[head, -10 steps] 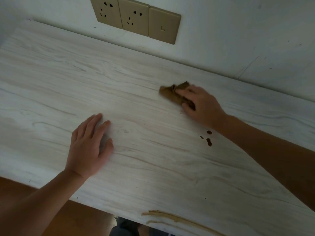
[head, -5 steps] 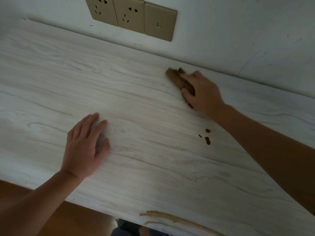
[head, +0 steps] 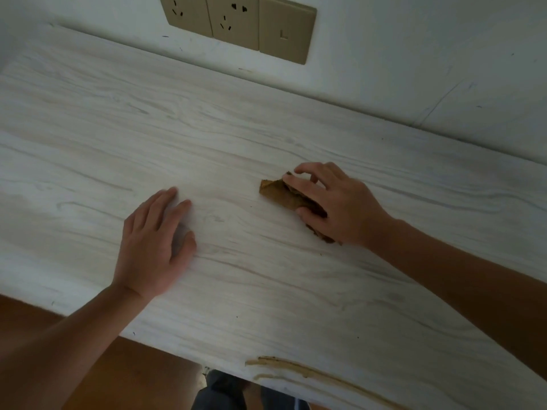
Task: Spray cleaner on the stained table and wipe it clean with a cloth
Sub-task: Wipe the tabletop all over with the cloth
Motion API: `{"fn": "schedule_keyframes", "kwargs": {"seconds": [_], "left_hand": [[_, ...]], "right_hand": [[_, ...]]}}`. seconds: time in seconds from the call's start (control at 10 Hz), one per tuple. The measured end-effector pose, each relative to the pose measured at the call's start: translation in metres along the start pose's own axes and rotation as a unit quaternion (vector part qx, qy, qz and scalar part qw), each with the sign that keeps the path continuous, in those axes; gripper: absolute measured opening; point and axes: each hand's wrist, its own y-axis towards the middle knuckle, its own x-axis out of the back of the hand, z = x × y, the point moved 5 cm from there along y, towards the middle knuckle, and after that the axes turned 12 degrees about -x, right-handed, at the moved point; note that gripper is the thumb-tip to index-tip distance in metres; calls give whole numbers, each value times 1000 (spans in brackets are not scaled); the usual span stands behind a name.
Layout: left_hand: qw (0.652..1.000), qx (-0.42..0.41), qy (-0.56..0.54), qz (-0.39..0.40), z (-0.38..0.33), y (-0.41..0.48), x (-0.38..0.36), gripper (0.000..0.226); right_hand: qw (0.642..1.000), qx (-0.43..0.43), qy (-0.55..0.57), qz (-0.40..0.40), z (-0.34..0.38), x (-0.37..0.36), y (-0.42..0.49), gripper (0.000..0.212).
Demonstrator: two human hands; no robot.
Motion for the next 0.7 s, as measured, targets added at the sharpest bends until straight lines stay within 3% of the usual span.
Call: {"fn": "schedule_keyframes", "kwargs": {"seconds": [0.2,0.5,0.7], "left_hand": [[1000,0,1,-1,-1,1,0,61],[1000,-3,5,-2,-2,1,1,61],[1000,-1,1,3,-2,1,1,62]], "right_hand": [[999,35,-7,-3,-8,-11,2,34],[970,-230,-29,-76,-105,12,51,43],[994,-102,-16,-34,-57,-2,18,42]]}}
